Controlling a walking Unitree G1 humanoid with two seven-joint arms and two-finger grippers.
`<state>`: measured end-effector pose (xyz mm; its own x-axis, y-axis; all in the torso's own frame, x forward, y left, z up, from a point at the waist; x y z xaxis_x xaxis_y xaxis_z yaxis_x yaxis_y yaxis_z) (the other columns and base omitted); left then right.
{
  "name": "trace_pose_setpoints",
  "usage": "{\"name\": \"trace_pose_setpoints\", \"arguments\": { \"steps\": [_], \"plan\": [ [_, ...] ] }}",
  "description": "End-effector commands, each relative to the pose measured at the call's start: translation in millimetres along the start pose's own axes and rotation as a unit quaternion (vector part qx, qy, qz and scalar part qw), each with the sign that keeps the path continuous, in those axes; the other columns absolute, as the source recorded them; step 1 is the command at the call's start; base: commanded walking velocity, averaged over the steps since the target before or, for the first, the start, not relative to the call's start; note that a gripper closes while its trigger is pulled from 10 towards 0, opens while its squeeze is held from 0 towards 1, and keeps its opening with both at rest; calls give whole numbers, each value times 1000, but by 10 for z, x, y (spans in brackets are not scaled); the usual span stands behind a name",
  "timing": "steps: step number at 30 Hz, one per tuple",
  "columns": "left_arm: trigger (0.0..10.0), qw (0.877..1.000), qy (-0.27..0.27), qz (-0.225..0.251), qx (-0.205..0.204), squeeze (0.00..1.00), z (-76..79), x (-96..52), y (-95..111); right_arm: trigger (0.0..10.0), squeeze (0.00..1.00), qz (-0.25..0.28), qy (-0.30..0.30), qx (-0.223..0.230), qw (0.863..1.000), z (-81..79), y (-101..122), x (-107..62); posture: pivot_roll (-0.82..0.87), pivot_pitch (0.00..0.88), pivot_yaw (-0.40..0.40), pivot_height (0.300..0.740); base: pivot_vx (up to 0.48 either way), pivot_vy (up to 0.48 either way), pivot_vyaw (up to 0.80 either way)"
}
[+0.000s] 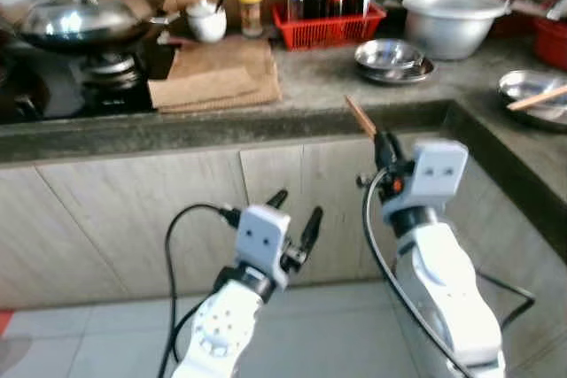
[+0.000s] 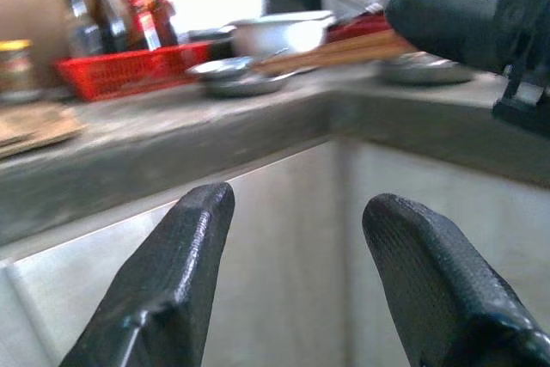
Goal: Kitchen organization
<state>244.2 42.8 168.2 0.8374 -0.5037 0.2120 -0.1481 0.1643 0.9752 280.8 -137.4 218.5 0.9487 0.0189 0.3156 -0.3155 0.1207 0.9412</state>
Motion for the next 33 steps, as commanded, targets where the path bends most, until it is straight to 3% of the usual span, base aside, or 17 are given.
{"name": "trace_pose_setpoints", "arguments": {
  "steps": [1,9,22,29,33],
  "plan": [
    [10000,1000,9,1,11,0,-53,-18,11,10000,0,5,11,7,1000,-70,30,-18,80,65,14,740,-319,0,0],
    [10000,1000,14,0,12,0,-70,-13,9,10000,0,-6,16,3,1000,-86,-8,-77,82,68,15,740,-73,0,0],
    [10000,1000,15,-7,10,0,-76,-29,-12,10000,0,-16,17,4,1000,-107,-39,-126,81,72,18,740,0,0,-800],
    [10000,1000,10,-14,9,0,-64,-33,-34,10000,0,-17,11,4,1000,-101,-40,-137,80,73,20,740,0,476,-800],
    [10000,1000,10,-13,9,0,-66,-31,-37,10000,0,-18,10,4,1000,-101,-41,-137,80,72,21,740,0,119,0]
  ]
}}
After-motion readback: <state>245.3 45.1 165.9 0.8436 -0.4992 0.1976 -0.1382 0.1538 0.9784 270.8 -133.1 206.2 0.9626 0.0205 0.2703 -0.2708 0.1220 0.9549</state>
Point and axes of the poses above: a point about 5 cm out from each wrist's last joint towards the gripper, its own x axis pointing out of the wrist towards the gripper, its own y axis along the axis of the wrist's last joint, z = x × y, the point moved 1 cm from there along x, pointing out of the wrist towards the gripper, and after that the axes turned 10 degrees about -x, right-handed, at the moved point
